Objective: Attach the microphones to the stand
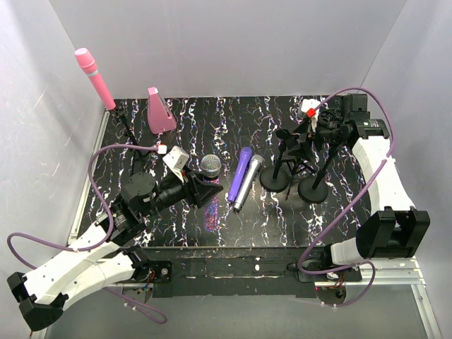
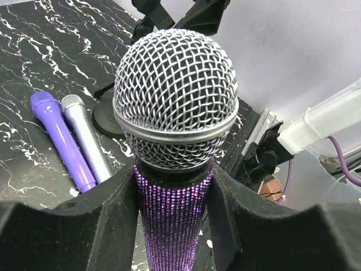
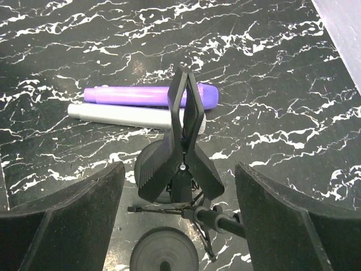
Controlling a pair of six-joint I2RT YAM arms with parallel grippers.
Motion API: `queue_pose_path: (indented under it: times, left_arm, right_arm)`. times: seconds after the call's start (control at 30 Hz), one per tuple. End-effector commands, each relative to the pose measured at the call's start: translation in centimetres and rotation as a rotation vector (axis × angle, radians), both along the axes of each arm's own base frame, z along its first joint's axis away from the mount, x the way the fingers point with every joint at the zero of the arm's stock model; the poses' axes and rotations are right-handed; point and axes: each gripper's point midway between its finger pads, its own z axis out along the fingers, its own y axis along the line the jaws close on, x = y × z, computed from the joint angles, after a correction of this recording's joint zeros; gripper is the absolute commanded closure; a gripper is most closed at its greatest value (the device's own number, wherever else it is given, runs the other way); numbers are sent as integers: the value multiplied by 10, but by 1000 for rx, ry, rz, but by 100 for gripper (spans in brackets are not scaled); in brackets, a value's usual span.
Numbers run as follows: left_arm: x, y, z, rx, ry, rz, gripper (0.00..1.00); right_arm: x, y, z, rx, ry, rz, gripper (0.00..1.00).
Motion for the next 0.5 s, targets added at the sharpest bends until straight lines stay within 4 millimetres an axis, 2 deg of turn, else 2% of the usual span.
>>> queue_pose_path:
  times: [0.0,0.23,0.47]
  left_arm:
    - [1,-4,18,-53,-49,-15,100]
    - [2,-7,21,-51,-55,-23,100]
    - [3,-8,21,-50,-53,-23,100]
  right_arm:
    - [-4,11,14,71,-23,67,16]
    - [-6,14,8,89,-14,84,24]
    - [-8,14,-1,83,8,84,41]
